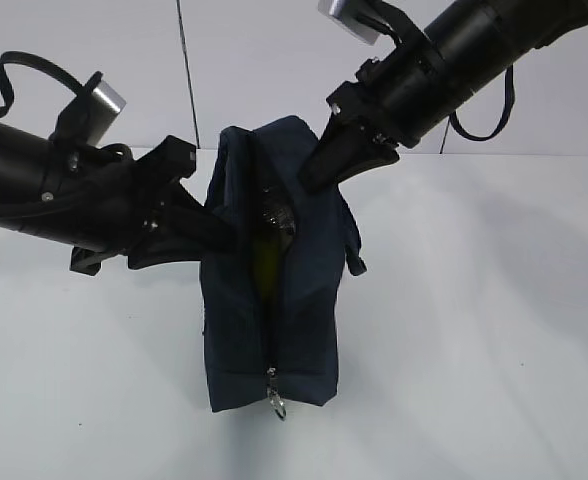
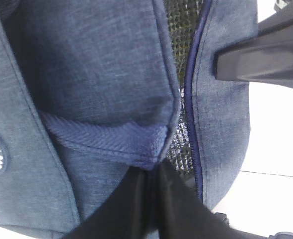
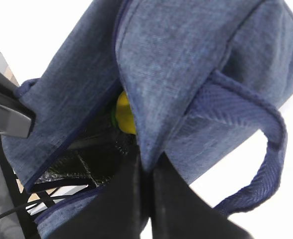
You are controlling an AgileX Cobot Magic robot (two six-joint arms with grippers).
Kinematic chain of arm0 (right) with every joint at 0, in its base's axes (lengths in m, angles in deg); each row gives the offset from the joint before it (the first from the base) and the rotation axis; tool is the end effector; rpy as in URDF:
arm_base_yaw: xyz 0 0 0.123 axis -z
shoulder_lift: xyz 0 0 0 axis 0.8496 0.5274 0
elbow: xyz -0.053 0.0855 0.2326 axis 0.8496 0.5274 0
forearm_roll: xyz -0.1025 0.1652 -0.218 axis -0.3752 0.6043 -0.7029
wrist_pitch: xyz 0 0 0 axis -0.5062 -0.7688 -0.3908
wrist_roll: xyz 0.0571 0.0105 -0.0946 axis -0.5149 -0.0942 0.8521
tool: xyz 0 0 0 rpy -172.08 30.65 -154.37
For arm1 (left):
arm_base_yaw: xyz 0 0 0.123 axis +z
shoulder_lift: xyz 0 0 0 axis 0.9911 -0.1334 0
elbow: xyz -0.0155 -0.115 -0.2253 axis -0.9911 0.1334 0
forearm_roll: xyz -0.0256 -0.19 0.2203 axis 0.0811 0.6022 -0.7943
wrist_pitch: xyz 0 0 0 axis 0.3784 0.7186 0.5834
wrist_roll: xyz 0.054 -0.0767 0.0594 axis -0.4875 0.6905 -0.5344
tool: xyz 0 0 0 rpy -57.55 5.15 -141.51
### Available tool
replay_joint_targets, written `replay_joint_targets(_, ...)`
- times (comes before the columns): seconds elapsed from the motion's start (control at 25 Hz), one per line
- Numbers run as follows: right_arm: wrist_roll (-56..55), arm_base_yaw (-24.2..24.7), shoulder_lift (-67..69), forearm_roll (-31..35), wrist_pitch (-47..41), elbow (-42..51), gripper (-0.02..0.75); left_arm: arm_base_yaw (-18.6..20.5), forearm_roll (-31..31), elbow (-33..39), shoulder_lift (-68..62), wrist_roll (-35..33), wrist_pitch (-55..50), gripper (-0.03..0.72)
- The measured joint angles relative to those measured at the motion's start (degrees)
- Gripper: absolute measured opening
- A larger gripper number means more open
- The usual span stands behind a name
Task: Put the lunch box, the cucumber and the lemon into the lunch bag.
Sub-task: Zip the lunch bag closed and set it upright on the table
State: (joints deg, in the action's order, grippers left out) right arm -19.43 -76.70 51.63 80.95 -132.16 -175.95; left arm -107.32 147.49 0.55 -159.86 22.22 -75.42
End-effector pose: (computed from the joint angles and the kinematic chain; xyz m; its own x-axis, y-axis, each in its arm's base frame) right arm 0.3869 0.2109 0.2324 -0.6874 -0.5049 -0.5221 -0.7262 0.4657 0.5057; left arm 0.2872 -0.2073 0.1677 -0.9560 -0.1135 -0.2706 0.1460 0.6160 -0.7741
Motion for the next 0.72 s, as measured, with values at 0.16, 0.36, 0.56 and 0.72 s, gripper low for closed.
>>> replay_joint_targets(0.16, -3.2, -0.1, 0.0, -6.0, 0.0, 0.0, 0.021, 0.0, 0.0, 0.0, 0.0, -0.5, -0.3, 0.01)
replay_joint_targets(0.36, -4.5, -0.1, -0.2, -7.1, 0.0, 0.0, 0.021, 0.0, -0.1, 0.0, 0.0, -0.6, -0.4, 0.01)
replay_joint_targets(0.56, -5.7, -0.1, -0.4, -7.7, 0.0, 0.0, 0.021, 0.0, -0.1, 0.0, 0.0, -0.6, -0.5, 0.01)
replay_joint_targets(0.72, -5.7, -0.1, -1.4, -7.7, -0.1, 0.0, 0.021, 0.0, -0.1, 0.0, 0.0, -0.6, -0.8, 0.01)
